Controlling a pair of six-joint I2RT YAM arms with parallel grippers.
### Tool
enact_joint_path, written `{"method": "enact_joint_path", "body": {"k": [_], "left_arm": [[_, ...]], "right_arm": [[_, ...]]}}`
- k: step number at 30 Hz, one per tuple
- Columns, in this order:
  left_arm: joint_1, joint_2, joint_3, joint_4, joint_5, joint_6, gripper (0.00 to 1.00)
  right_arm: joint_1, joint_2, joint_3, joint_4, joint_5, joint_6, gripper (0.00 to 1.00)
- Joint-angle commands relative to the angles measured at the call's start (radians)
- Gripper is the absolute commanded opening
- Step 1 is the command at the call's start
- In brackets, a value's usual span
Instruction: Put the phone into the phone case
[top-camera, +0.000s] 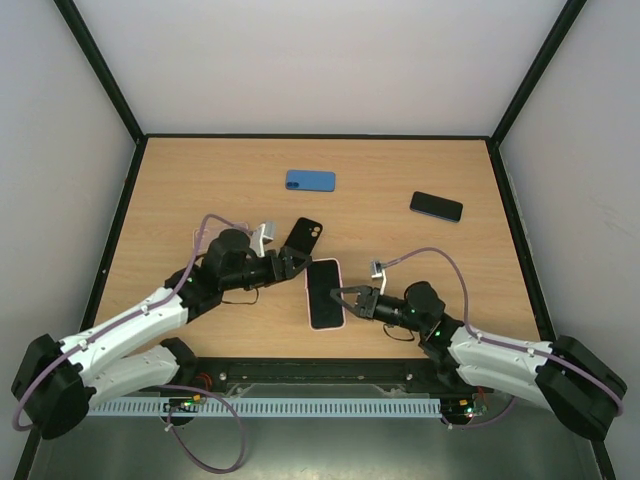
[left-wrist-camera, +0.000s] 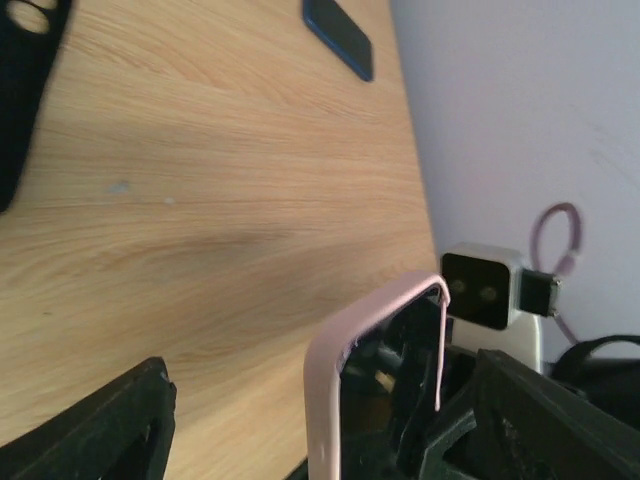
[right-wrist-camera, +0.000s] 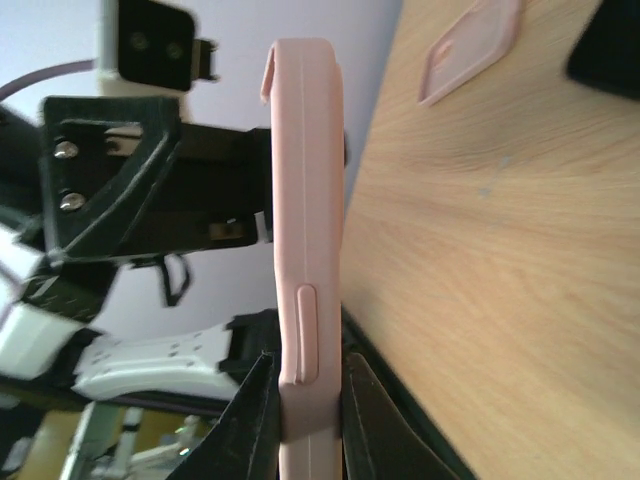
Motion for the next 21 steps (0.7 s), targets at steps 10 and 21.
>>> {"method": "enact_joint_path", "body": {"k": [10, 21], "left_arm": [[0.079, -0.043, 0.063, -0.320, -0.243, 0.151, 0.99], [0.210, -0.060, 0.018, -0.341, -0.231, 0.168, 0.99]], "right_arm": [[-0.209, 0.117, 0.284, -0.618, 0.221, -0.347, 0.13], [-0.385, 0.441, 0.391, -0.577, 0.030, -0.412, 0.15]]}}
